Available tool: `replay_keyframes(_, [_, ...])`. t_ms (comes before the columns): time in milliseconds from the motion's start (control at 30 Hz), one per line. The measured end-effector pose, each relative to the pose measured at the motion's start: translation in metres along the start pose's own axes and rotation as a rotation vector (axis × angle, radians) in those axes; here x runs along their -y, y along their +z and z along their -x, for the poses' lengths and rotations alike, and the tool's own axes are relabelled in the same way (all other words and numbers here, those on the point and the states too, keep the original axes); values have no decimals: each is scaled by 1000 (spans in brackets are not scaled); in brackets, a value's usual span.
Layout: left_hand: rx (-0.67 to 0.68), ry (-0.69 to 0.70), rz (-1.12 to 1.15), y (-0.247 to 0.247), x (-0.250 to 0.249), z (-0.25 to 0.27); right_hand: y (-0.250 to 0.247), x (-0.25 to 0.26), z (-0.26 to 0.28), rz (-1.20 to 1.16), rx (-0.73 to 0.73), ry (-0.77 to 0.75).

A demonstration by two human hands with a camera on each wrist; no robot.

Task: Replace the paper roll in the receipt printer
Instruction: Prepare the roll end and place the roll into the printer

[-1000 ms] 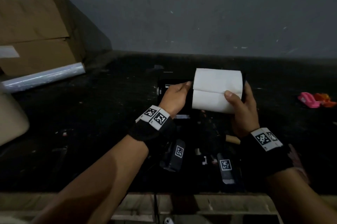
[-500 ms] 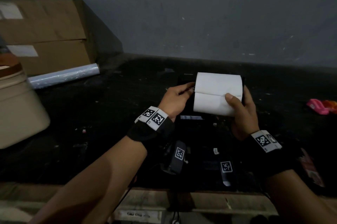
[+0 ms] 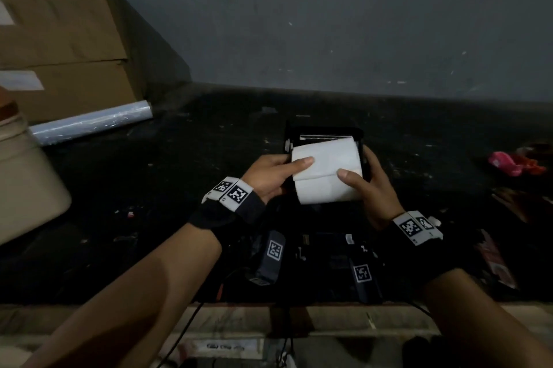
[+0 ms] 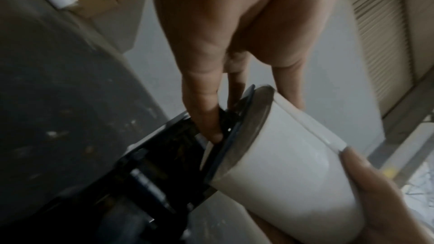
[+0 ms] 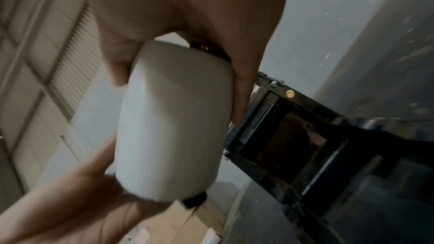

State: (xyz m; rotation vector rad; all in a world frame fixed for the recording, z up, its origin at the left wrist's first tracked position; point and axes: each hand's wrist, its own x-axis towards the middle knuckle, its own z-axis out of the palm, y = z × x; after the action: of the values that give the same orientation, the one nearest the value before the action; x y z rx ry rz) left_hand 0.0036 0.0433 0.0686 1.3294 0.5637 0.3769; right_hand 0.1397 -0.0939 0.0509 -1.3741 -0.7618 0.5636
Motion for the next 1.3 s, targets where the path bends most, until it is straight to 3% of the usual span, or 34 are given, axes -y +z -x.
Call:
replay_keyframes(100, [51,-34,-11,-6,18,-4,-1,-9,1,-25,50,81])
replay_keyframes(200, [89,-22,-21,-8,26,-6,-5,-20,-5,-243,-33,183])
replay_keyframes(467, [73,22,-131,-9,37,-26,-17,-44,-23,-187,-169,121])
replay_keyframes(600, [63,39,-211,-6,45,-37,-24,-48,-30,-282,-131,103])
replay_keyframes(900, [57,113,-384,4,55,-67,-53,-75,-55,-248,-237,207])
replay_keyframes(1100, [57,81,-524,-3,70,-84,-77,-90,-73,77,-116,231])
replay_keyframes(1300, [40,52,-665,-2,89,-85,-90,-102,-81,579,99,189])
